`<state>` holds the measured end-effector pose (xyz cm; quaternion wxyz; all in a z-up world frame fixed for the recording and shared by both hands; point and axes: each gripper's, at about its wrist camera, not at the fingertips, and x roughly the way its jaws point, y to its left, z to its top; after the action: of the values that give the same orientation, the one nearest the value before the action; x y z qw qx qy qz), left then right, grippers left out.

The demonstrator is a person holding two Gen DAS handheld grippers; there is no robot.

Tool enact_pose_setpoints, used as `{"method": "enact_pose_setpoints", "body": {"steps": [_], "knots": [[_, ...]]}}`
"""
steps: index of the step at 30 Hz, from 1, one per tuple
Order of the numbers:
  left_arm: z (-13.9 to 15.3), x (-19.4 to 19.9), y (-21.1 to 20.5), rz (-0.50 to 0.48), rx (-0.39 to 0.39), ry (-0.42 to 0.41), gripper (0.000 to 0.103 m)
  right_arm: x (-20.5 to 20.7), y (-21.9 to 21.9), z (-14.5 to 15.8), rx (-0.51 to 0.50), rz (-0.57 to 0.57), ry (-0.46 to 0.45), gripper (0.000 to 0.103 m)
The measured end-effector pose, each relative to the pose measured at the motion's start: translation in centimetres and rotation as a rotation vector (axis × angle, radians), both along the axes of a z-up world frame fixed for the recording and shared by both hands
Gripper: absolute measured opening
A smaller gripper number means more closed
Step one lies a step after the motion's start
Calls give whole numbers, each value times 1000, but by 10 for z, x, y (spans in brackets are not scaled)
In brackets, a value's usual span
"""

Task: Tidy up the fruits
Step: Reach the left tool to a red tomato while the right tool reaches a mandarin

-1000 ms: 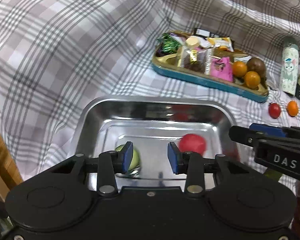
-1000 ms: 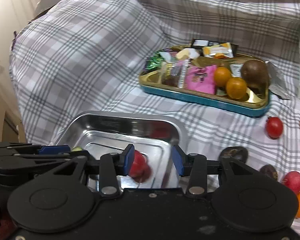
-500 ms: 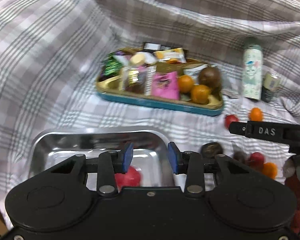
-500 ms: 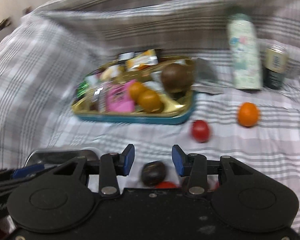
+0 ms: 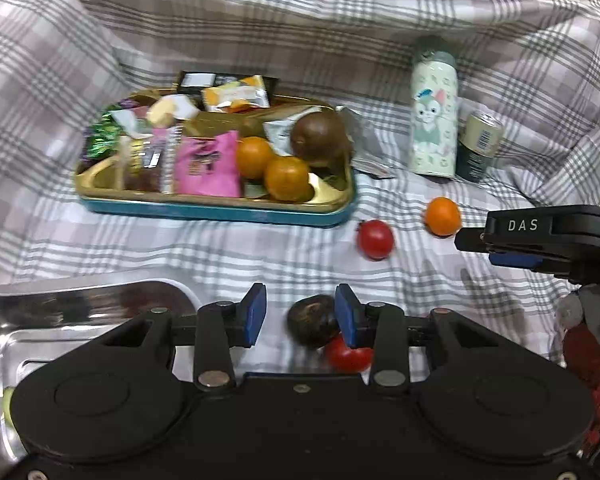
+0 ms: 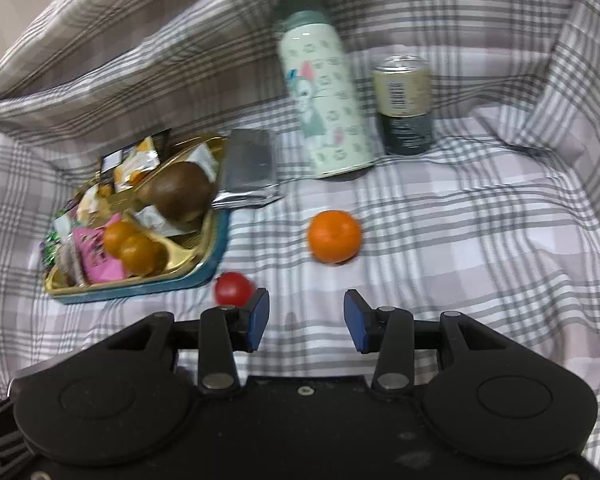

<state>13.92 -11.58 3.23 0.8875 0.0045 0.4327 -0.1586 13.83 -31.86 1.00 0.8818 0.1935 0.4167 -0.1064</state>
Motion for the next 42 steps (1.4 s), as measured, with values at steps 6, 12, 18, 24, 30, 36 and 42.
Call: {"method": "enact_pose_setpoints", "body": {"steps": [6, 12, 18, 24, 30, 36, 42], "knots": [[-6, 18, -20, -33, 6, 5, 47, 1, -17, -5, 12, -47, 22, 45], [-9, 40, -37, -50, -20, 27, 47, 5, -28, -10, 18, -100, 34, 45], [-19, 53, -58, -69, -38, 56, 47, 11, -36, -11, 39, -142, 15, 45], [-30, 60, -77, -82, -38, 69, 47, 13, -45, -11, 68, -160, -26, 45], [-36, 64, -91, -93, 2, 59, 47, 16, -57, -13, 103, -181, -40, 45], [-38, 67, -94, -86, 24, 44, 47, 20, -56, -15, 106, -170, -39, 45], [-41, 61, -96, -104, 48, 14, 46, 24, -50, -16, 97, -152, -43, 45]]}}
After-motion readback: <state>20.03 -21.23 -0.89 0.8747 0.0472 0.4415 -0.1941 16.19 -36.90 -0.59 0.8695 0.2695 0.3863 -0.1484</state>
